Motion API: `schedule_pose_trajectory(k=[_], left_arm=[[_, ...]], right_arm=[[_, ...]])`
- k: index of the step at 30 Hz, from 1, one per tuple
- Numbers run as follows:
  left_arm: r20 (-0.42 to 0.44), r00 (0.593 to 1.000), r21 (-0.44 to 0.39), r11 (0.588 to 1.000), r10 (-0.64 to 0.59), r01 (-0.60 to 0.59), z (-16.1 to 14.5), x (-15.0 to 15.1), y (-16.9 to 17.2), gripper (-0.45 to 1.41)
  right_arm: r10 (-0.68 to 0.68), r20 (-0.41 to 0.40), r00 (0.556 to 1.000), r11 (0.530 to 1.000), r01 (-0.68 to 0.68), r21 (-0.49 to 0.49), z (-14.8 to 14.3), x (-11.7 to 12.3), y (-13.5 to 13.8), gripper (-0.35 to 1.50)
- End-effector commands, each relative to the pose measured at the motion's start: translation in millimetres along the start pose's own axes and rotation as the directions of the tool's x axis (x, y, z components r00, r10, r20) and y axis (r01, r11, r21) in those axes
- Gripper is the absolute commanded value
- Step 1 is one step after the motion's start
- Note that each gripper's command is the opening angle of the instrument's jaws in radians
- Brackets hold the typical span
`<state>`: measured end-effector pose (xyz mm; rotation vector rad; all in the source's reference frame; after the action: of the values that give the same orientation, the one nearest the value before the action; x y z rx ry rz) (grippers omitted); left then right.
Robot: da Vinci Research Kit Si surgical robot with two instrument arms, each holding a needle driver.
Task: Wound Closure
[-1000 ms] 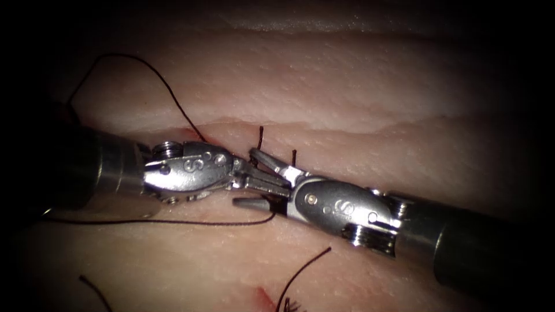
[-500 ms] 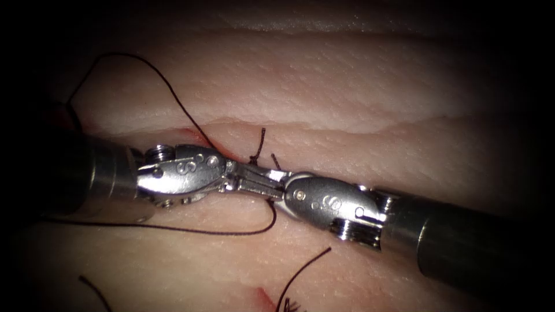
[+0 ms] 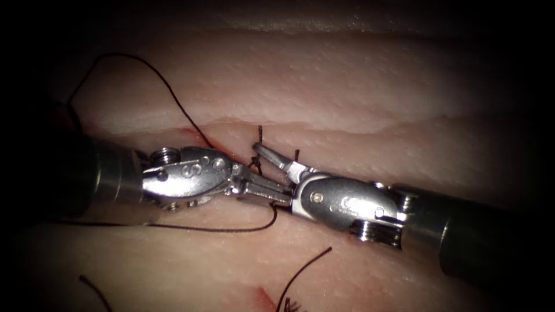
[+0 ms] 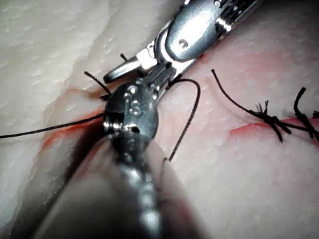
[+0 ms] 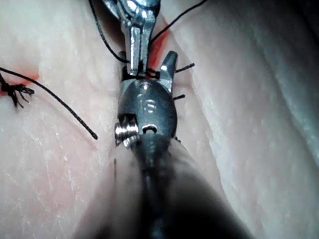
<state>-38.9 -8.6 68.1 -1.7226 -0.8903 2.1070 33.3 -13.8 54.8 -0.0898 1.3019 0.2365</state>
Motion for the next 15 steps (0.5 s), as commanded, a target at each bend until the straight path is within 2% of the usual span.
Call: schedule_pose_trajectory(k=[1, 5, 15], left_arm=[[0.0, 1.0, -0.006, 1.0, 0.002, -0.002, 0.5, -0.2, -0.3, -0.45], [0.003, 1.0, -0.006, 1.0, 0.004, -0.004, -0.2, -0.4, 0.3, -0.45], [0.006, 1.0, -0.015, 1.0, 0.003, -0.003, -2.3, -0.2, 2.9, -0.45]], right_arm=[[0.008, 0.0, 1.0, 1.0, -0.008, 0.004, 0.8, 0.0, 0.0, 1.4], [0.029, 0.013, 1.0, 1.0, -0.029, -0.005, 0.2, 0.0, -0.4, 1.48], [0.024, 0.034, 0.999, 1.0, -0.024, -0.009, -4.2, -0.1, -0.9, 1.48]])
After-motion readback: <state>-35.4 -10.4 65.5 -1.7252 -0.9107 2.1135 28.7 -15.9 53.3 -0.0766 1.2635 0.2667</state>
